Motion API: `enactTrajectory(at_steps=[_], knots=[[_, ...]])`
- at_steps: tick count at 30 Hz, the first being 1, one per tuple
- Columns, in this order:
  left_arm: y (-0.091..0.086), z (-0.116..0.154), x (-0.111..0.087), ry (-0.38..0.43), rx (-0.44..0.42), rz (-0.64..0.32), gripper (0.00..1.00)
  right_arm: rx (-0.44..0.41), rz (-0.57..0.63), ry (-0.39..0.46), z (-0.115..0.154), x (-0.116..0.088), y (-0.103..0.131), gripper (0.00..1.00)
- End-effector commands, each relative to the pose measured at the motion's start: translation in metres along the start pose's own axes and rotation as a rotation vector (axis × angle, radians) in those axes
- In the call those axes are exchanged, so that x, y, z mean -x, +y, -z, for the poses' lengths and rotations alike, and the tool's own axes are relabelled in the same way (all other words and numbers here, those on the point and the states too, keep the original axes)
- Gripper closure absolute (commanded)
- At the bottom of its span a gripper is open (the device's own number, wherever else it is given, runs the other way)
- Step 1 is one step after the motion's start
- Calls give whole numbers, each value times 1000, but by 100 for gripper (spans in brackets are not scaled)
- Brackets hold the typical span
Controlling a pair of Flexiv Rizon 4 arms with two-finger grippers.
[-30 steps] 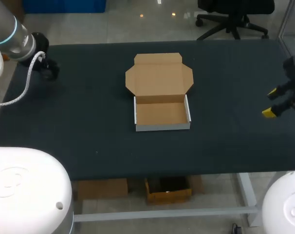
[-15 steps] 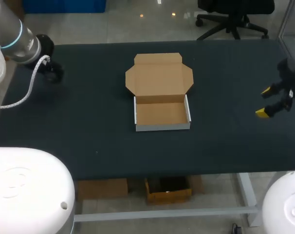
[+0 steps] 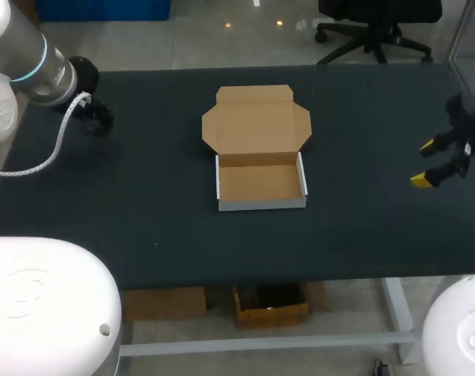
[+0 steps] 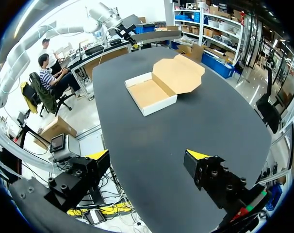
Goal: Assemble the packaging by folding the flat box into shape, placing the metal phone stand inside, and closing the box properly
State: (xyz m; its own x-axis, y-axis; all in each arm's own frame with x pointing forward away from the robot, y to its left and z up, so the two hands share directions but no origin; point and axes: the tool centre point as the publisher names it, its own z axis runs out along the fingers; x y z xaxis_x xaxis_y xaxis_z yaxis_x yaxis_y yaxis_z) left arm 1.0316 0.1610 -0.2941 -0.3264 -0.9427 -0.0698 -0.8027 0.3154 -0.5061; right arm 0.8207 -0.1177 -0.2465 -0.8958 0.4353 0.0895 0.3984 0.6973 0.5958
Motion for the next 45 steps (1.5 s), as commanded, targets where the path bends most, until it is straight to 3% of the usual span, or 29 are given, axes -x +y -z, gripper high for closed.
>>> enactTrajectory(at_steps=[1,23,37,45], knots=[[3,7,-10,1,-10,-12,100,3,1,2,1,0,0,0],[-4,24,-73,82,-22,-147,100,3,1,2,1,0,0,0],[-13,38,-121,126,16,-236,100,3,1,2,1,0,0,0],[-13,38,-124,126,16,-240,100,3,1,2,1,0,0,0]])
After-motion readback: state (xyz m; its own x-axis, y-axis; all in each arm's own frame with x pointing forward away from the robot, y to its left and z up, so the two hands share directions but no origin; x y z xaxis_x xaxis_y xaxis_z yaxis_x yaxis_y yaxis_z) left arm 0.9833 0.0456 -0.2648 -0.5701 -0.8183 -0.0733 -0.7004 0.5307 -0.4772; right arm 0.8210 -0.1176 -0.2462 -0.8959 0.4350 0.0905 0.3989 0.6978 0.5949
